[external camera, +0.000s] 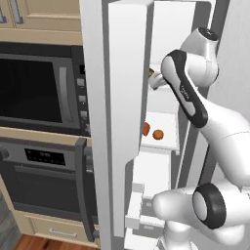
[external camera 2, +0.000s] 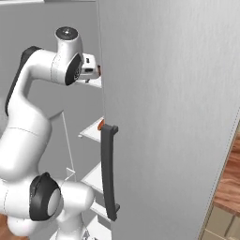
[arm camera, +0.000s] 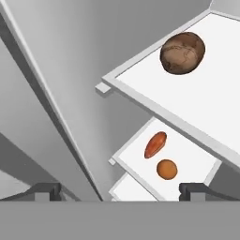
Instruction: Take the potato and mushroom from the highest rack and move them to the second highest rack where the tangerine and sweet potato are located, to maximize freezer space. Close the freezer door after rearranging.
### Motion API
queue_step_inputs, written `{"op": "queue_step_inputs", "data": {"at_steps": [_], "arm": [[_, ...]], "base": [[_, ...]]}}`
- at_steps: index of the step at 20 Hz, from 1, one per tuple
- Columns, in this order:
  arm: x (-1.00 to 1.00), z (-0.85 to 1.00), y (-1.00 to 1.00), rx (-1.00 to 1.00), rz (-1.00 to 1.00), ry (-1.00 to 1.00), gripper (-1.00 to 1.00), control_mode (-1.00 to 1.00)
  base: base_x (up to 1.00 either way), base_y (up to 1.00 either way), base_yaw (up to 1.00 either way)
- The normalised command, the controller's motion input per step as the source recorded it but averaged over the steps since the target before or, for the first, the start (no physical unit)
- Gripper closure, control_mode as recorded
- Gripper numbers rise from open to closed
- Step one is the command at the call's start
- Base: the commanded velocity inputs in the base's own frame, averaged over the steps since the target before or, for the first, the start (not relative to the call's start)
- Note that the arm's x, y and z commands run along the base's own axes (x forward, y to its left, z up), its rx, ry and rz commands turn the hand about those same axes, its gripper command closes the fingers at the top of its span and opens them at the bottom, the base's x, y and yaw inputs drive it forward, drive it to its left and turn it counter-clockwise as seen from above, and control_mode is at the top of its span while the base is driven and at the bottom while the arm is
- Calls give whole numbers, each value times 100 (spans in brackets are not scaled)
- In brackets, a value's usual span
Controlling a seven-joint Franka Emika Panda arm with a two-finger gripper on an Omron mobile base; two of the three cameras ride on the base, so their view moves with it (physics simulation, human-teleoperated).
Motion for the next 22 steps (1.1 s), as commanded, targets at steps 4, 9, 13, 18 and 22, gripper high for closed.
{"op": "queue_step_inputs", "data": {"at_steps": [4, 9, 13, 18, 22], "arm": [[42, 11, -14, -13, 18, 0, -100, -100], [39, 3, 0, -19, 24, 0, -100, -100], [31, 4, 0, -21, 16, -1, -100, -100], [34, 1, 0, -19, 3, -1, -100, -100], [37, 0, 0, -8, 0, -2, -100, -100]], "base": [[0, 0, 0], [0, 0, 0], [0, 0, 0], [0, 0, 0], [0, 0, 0]]}}
